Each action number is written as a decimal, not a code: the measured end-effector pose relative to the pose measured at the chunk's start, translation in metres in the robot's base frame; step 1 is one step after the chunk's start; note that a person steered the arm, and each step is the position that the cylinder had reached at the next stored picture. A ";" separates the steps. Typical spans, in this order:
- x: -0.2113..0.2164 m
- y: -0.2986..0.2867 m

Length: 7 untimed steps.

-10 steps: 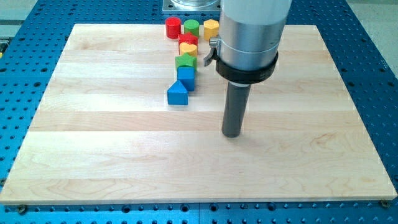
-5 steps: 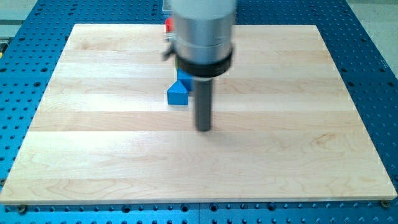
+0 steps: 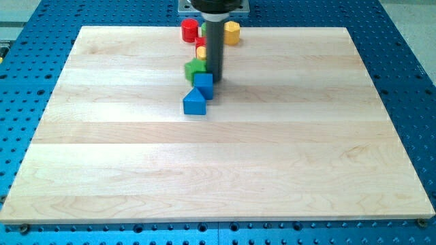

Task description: Slide the green star to the left of the blue triangle

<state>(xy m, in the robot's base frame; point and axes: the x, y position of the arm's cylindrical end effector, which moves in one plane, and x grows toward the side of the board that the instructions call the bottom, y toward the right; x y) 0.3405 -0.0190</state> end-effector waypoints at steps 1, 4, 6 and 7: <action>0.000 -0.052; -0.027 -0.159; 0.026 -0.097; 0.064 -0.034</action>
<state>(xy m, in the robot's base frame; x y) 0.4050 -0.0533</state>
